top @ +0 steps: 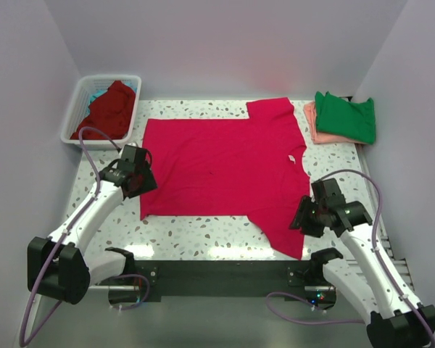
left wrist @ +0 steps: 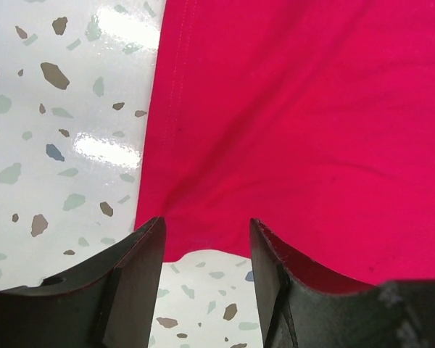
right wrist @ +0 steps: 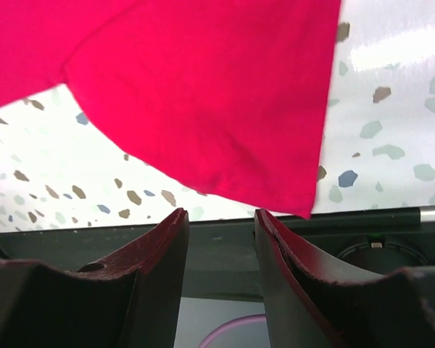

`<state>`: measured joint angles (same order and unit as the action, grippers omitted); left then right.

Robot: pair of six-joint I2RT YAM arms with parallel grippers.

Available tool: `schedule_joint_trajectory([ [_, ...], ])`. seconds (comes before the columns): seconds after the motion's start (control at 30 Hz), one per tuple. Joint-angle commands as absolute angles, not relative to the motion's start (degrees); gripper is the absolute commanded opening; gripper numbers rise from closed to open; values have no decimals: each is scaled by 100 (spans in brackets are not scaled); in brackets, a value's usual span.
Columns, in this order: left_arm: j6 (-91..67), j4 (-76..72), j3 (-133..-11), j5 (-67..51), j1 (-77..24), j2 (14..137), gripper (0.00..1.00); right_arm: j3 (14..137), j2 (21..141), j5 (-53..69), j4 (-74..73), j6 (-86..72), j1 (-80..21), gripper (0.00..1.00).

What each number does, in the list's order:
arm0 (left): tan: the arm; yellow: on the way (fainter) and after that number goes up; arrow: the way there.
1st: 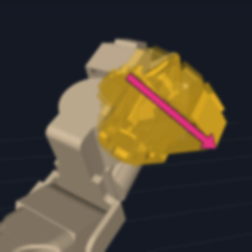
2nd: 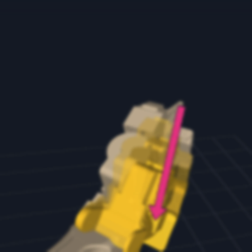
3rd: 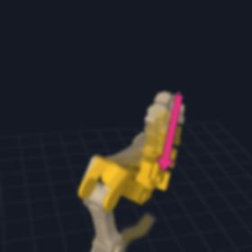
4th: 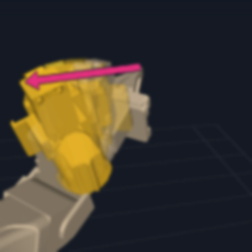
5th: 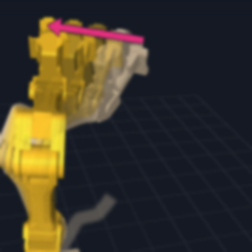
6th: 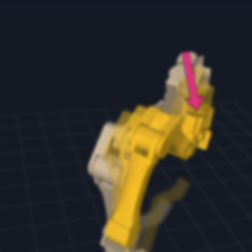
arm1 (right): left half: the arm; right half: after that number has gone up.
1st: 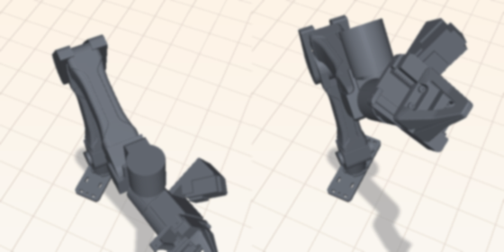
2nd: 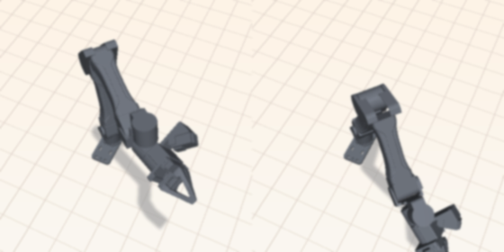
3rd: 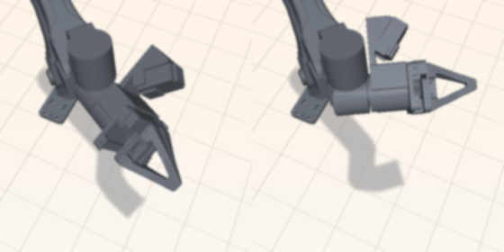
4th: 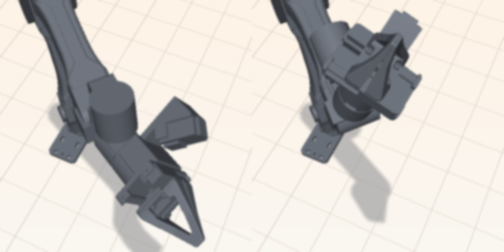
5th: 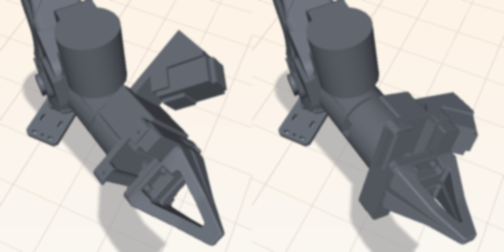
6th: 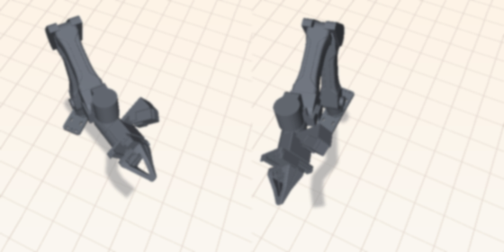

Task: Fold and stack the t-shirts
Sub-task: Flatten the tshirt out

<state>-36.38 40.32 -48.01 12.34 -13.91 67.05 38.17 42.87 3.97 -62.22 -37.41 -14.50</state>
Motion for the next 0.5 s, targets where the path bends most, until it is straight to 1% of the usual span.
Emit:
schedule_joint_trajectory([
  [0.0,-3569,3771,-4975,1118,-1441,6653,55,4506,4533,-156,-5819,-3894,-1591,45],
  [0.2,-3410,3165,-5168,817,-1626,6986,55,5684,5579,-1237,-5634,-3464,-1608,47],
  [0.23,-3393,3086,-5211,809,-1626,7031,55,5800,5677,-1474,-5547,-3411,-1608,50],
  [0.3,-3340,3041,-5352,774,-1635,7180,55,6080,5888,-1555,-5301,-3297,-1608,53],
  [0.33,-3322,2963,-5387,747,-1652,7224,54,6108,6028,-1512,-5134,-3226,-1617,57],
  [0.47,-3226,2874,-5519,660,-1705,7435,55,6266,6555,-1416,-4930,-3085,-1608,58],
])
